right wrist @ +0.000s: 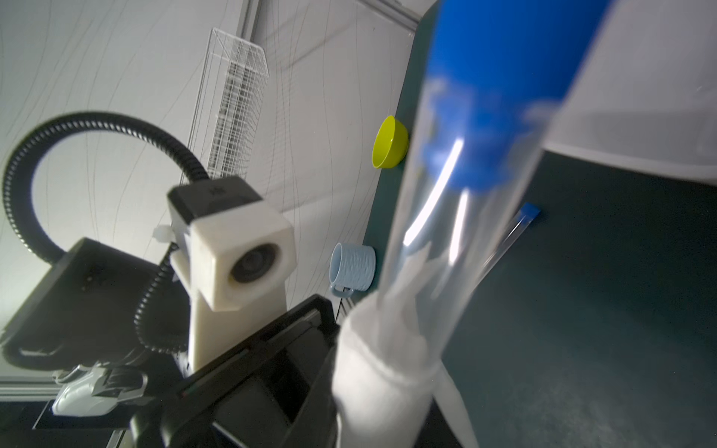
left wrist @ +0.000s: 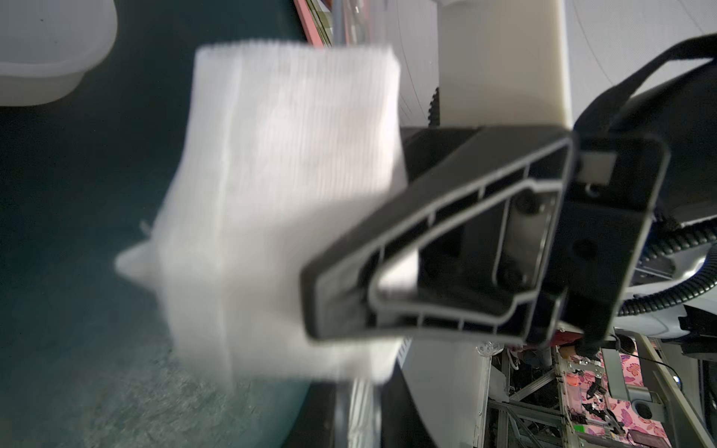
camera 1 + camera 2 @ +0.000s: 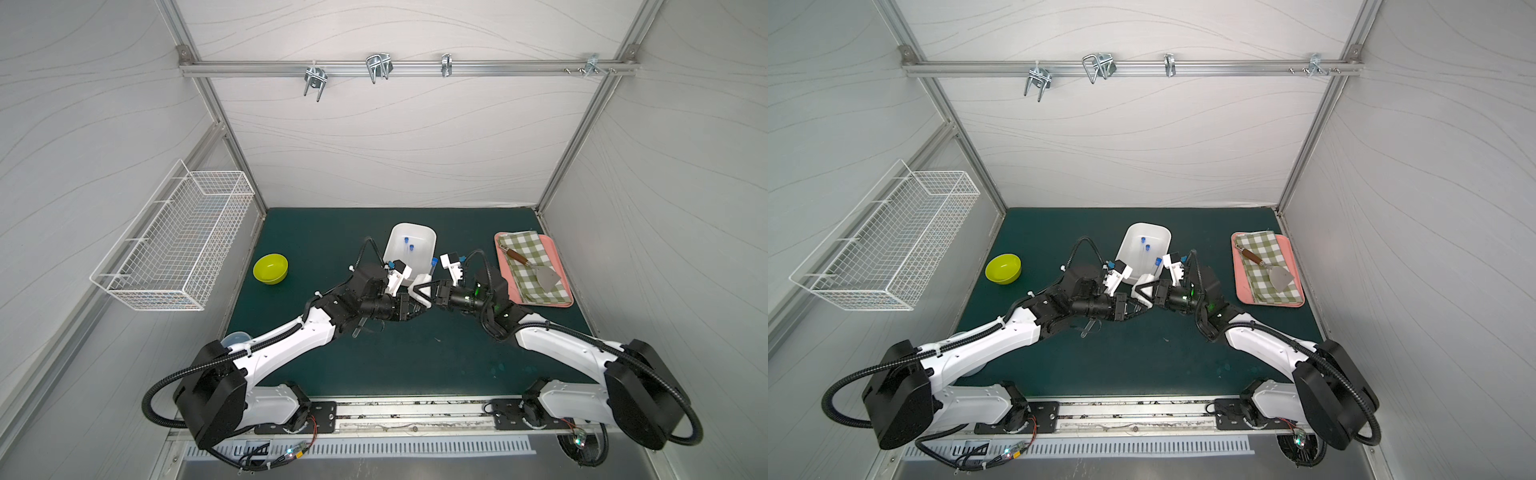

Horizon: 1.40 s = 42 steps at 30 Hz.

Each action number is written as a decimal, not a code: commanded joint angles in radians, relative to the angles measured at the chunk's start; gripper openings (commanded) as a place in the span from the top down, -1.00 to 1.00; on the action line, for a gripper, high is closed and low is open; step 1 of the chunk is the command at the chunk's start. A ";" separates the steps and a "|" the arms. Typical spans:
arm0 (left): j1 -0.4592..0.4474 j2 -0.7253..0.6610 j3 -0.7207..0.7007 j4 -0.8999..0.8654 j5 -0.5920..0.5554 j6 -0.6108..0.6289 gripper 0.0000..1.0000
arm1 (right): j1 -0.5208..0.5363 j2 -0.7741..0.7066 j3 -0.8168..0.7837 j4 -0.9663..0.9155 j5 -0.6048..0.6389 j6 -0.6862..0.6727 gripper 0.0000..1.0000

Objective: Wipe the exteriors of test tubes
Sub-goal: Wipe the dirt from the test tube.

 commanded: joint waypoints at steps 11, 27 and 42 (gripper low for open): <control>0.004 -0.041 0.031 0.028 0.022 0.011 0.81 | -0.196 0.159 0.171 0.017 -0.131 -0.029 0.51; 0.005 -0.033 0.033 0.023 0.008 0.017 0.81 | 0.057 0.003 0.044 -0.085 0.004 -0.023 0.50; 0.005 -0.050 0.027 -0.044 -0.005 0.058 0.81 | -0.167 -0.023 0.074 -0.175 -0.015 -0.076 0.43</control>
